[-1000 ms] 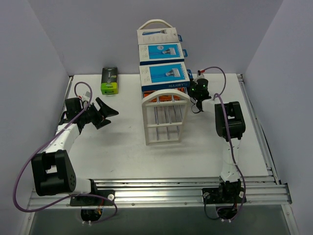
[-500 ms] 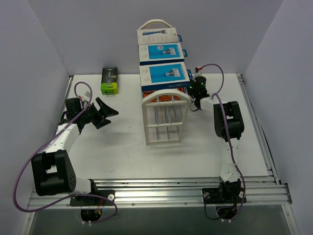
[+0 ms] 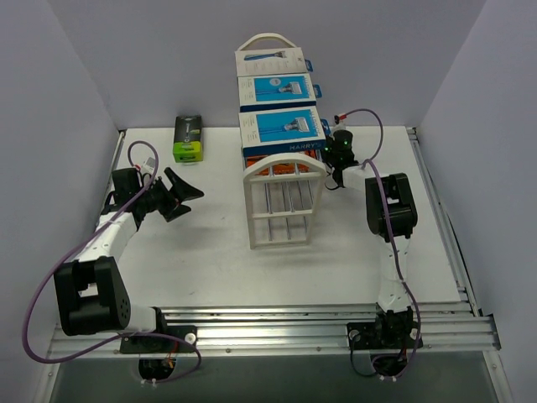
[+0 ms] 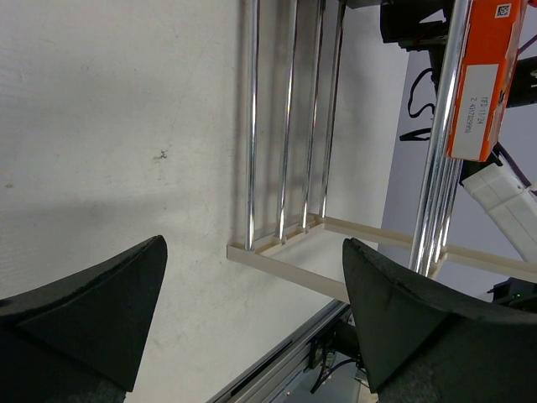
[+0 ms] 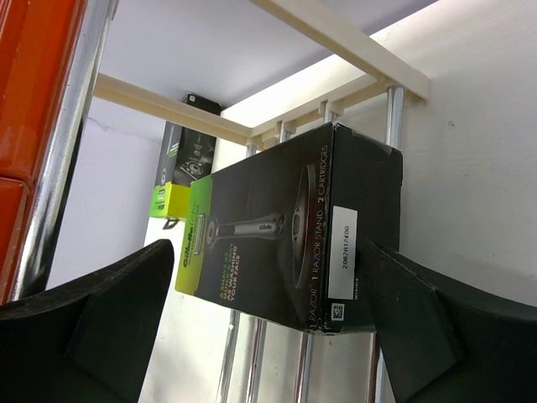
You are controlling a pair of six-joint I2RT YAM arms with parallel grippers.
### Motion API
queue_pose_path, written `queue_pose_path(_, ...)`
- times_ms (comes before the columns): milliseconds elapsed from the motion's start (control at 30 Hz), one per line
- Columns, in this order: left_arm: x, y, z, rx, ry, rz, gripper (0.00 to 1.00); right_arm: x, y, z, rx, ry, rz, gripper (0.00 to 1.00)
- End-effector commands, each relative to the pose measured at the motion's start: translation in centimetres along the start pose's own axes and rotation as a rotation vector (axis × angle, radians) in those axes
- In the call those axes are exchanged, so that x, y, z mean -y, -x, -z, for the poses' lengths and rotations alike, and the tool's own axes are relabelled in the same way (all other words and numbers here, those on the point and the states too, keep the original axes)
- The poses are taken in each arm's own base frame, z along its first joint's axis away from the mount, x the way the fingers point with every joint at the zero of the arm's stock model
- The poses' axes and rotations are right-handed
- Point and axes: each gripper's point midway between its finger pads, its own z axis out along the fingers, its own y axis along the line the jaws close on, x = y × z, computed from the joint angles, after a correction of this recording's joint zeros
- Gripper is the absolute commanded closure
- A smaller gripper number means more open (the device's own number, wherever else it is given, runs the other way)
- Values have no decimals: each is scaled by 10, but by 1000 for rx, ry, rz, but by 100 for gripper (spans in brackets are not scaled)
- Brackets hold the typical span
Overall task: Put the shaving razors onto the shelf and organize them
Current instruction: Place the shaving razor onto shelf
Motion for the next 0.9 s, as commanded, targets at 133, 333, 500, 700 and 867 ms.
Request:
queue_pose_path(133, 9, 6, -1, 13, -44, -36, 6, -30, 8, -9, 16, 93, 28, 12)
queue_pose_path(333, 9, 6, -1, 15, -44, -35, 6, -34, 7, -10, 18, 105, 23, 12)
queue_pose_path(500, 9, 6, -1, 15, -44, -33, 6, -34, 7, -11, 16, 106, 18, 12)
queue_pose_path(700, 9, 6, -1, 15, -46, -34, 6, -30, 4, -9, 13, 101, 12, 12)
queue_pose_path(867, 10, 6, 0, 18, -44, -40, 6, -17, 18, 1, 58, 64, -33, 12)
